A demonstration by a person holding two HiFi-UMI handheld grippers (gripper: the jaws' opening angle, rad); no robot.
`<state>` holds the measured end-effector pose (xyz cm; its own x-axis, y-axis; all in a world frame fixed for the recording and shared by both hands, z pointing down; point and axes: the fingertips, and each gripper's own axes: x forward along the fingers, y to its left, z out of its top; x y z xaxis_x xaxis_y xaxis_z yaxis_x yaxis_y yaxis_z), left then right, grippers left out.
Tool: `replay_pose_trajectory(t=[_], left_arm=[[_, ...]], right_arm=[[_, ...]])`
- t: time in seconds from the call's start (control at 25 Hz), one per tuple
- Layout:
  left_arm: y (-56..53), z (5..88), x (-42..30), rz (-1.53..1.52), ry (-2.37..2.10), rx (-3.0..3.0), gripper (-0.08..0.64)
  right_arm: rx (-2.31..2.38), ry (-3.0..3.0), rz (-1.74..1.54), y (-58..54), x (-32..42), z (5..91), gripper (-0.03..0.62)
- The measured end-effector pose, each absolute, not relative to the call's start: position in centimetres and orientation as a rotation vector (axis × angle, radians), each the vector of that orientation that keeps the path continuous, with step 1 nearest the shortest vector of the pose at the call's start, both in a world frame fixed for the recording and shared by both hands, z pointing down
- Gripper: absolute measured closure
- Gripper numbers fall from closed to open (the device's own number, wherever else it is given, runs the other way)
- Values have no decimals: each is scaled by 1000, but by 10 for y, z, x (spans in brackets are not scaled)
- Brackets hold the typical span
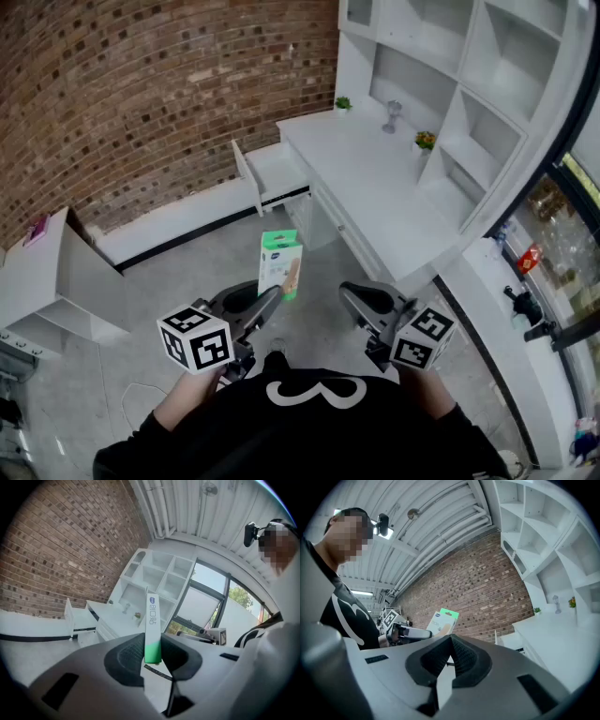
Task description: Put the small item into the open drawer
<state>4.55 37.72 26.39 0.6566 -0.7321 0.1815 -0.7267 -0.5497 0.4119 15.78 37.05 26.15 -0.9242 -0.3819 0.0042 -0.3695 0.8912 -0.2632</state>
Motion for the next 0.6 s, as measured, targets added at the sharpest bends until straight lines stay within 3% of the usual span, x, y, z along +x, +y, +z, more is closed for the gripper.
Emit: replay_pose_trajectory(t=[0.6], left_arm=[[386, 258, 51, -26, -1139, 2398, 469]], right_arm=[[-613, 2999, -480, 374, 161, 267, 583]])
